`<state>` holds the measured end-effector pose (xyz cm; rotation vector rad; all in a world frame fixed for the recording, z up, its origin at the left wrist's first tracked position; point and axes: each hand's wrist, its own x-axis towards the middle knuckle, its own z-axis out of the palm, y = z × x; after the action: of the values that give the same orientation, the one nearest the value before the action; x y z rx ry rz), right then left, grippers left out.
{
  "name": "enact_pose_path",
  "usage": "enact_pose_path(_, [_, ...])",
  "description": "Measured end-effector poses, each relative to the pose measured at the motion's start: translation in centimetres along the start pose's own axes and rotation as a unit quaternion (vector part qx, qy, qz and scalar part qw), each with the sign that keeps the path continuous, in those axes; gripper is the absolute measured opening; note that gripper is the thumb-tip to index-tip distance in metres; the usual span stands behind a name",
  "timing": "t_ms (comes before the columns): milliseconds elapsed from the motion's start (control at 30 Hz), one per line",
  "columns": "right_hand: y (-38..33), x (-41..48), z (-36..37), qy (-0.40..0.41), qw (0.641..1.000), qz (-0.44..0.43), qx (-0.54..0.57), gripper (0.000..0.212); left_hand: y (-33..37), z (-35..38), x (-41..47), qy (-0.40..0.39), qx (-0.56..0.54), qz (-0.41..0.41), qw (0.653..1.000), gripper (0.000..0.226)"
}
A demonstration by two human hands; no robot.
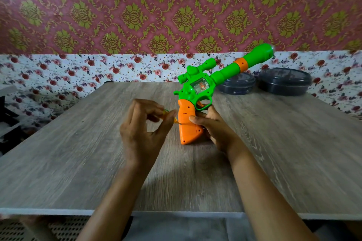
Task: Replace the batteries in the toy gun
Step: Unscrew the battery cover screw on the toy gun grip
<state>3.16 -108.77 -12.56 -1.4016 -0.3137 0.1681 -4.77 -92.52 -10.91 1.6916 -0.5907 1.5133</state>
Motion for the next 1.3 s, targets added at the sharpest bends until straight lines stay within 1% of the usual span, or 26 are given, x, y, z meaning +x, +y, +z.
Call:
enact_pose_path(100, [-0.21, -0.1, 0.08, -0.004, 1.0, -0.002, -0.001, 0.056, 0.07, 0.0, 0.19, -0.015, 0.014, -0.004, 1.0, 0.024])
enact_pose_path(233, [-0.18, -0.16, 0.02, -0.006, 1.0, -0.007, 0.0, 0.057, 0.45, 0.08, 0.16, -0.061, -0.002, 0.032, 0.998, 0.01])
enact_pose_path(333, [-0.19, -0.21, 0.03, -0.01, 1.0, -0.007, -0.004, 0.056, 0.67, 0.13, -0.06, -0.085, -0.018, 0.033, 0.996, 0.021])
enact_pose_path(433, [-0.24, -0.2, 0.08, -0.01, 1.0, -0.007, 0.004, 0.054, 0.37, 0.19, -0.07, -0.065, -0.003, 0.016, 0.998, 0.023])
enact_pose_path(500, [-0.27, -0.19, 0.09, -0.007, 1.0, -0.004, 0.003, 0.054, 0.3, 0.1, 0.03, -0.036, -0.002, -0.011, 0.999, 0.019])
enact_pose_path(567, [-0.25, -0.17, 0.08, -0.007, 1.0, -0.004, -0.001, 0.054, 0.44, 0.01, 0.06, -0.01, -0.002, -0.026, 1.0, 0.02])
enact_pose_path(633, [-0.22, -0.18, 0.1, -0.01, 1.0, -0.003, -0.004, 0.053, 0.6, -0.01, 0.04, -0.008, 0.007, -0.016, 1.0, 0.023])
enact_pose_path(733, [-0.05, -0.06, 0.12, -0.011, 1.0, -0.001, 0.001, 0.055, 0.42, -0.01, 0.12, -0.008, 0.027, 0.003, 1.0, 0.018])
enact_pose_path(833, [-0.11, -0.09, 0.08, -0.008, 1.0, -0.002, -0.004, 0.055, -0.03, 0.05, 0.13, 0.016, 0.024, -0.012, 0.999, 0.019])
enact_pose_path(967, [-0.24, -0.12, 0.02, -0.011, 1.0, 0.002, -0.017, 0.056, 0.09, 0.06, 0.0, 0.006, 0.003, -0.029, 1.0, 0.02])
enact_pose_path(1133, [-0.26, -0.11, 0.11, -0.001, 1.0, 0.007, -0.011, 0.053, 0.27, -0.05, 0.25, -0.015, 0.008, -0.01, 1.0, 0.017])
enact_pose_path(1300, [-0.36, 0.02, 0.03, -0.002, 1.0, 0.018, -0.026, 0.056, 0.39, 0.07, 0.21, -0.031, 0.022, 0.009, 0.999, 0.032])
